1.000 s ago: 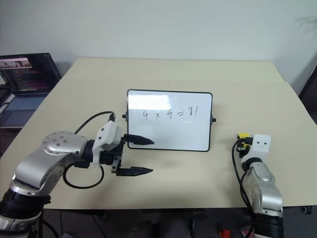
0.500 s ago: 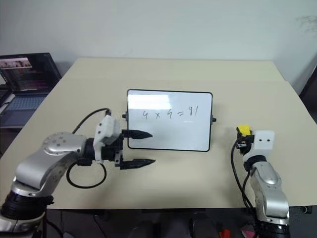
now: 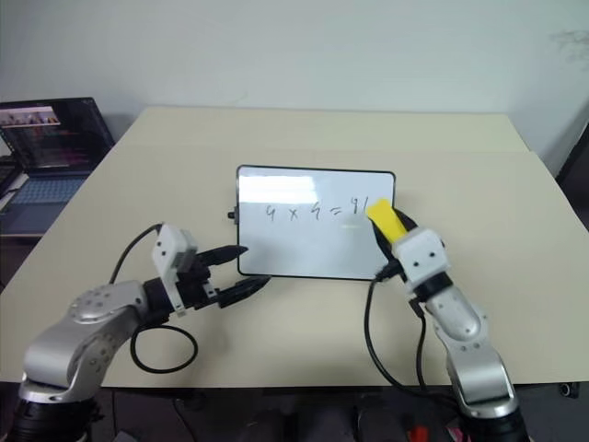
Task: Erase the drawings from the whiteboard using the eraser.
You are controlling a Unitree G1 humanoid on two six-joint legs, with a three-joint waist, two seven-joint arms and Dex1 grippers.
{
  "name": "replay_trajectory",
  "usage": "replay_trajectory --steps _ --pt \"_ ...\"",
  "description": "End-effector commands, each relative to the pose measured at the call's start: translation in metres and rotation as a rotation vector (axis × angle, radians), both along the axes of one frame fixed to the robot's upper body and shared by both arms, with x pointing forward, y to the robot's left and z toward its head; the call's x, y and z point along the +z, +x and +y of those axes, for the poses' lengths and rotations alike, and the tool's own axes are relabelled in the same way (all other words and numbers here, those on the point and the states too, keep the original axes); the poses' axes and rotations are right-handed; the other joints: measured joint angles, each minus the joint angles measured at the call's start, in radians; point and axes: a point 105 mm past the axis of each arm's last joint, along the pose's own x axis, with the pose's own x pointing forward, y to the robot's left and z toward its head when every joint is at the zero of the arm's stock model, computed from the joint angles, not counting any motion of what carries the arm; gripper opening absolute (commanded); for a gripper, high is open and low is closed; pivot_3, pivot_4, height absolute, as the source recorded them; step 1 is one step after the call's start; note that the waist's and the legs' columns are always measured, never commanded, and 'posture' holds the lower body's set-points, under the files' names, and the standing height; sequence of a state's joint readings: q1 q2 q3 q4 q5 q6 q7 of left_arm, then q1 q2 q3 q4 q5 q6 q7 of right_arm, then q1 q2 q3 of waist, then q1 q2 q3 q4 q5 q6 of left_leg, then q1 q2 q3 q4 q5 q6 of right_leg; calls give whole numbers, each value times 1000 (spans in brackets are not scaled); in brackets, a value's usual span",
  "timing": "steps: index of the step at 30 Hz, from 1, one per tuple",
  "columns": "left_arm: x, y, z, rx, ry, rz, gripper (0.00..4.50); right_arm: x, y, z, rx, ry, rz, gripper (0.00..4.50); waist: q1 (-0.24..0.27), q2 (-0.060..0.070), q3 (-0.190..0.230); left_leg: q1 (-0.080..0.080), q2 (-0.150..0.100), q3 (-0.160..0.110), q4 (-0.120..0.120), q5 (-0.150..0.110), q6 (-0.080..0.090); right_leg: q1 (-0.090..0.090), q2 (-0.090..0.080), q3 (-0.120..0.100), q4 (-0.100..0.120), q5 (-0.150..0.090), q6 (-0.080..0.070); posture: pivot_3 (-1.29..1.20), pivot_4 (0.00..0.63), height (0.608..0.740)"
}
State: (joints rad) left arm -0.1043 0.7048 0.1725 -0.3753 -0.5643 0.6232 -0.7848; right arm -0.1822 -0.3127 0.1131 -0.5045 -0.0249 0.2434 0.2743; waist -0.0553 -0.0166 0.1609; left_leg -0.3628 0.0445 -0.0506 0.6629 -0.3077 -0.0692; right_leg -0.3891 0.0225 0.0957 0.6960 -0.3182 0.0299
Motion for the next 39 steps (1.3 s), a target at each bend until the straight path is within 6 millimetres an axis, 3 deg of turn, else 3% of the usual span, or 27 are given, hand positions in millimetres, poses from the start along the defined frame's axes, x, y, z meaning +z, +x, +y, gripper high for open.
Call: replay_trajectory --steps 1,5,10,17,25,29,36,39 --pt "1 1 28 51 93 -6 4500 7 7 21 85 -18 41 1478 -1 0 0 0 0 0 0 0 0 0 0 0 0 0 0 0 150 740" --pt "8 13 47 117 112 -17 4500 15 20 55 198 -100 62 1464 -2 0 1 0 0 0 0 0 0 0 0 -2 0 -1 -1 0 150 740" --pt "10 17 50 94 146 -7 4500 28 42 88 243 -162 28 1463 -2 -1 2 -1 0 -1 -1 0 0 -1 0 -3 -1 -1 -2 0 150 740" --pt "13 21 34 26 162 -4 4500 25 61 126 267 -286 -11 1461 -2 -1 2 -2 0 -1 -1 0 0 -2 -5 -5 -1 -1 -2 0 150 740" --pt "16 20 18 -21 173 0 4500 21 78 143 260 -352 -24 1461 -5 -1 2 -2 0 -1 -1 0 0 -2 -5 -6 0 -1 -2 0 150 740" --pt "18 18 9 -45 167 -5 4500 -3 80 146 287 -406 37 1460 -8 -1 2 -2 0 -2 -1 0 0 -2 -5 -5 0 -1 -2 0 150 740" --pt "19 17 6 -56 170 -4 4500 -52 64 144 385 -543 207 1457 -9 -1 2 -1 0 -3 -1 0 0 -2 -5 -5 1 -1 -2 0 150 740" --pt "19 17 6 -58 169 -5 4500 -58 62 142 388 -576 226 1457 -8 -1 2 -1 0 -4 0 0 0 -2 -5 -5 2 -1 -2 0 150 740"
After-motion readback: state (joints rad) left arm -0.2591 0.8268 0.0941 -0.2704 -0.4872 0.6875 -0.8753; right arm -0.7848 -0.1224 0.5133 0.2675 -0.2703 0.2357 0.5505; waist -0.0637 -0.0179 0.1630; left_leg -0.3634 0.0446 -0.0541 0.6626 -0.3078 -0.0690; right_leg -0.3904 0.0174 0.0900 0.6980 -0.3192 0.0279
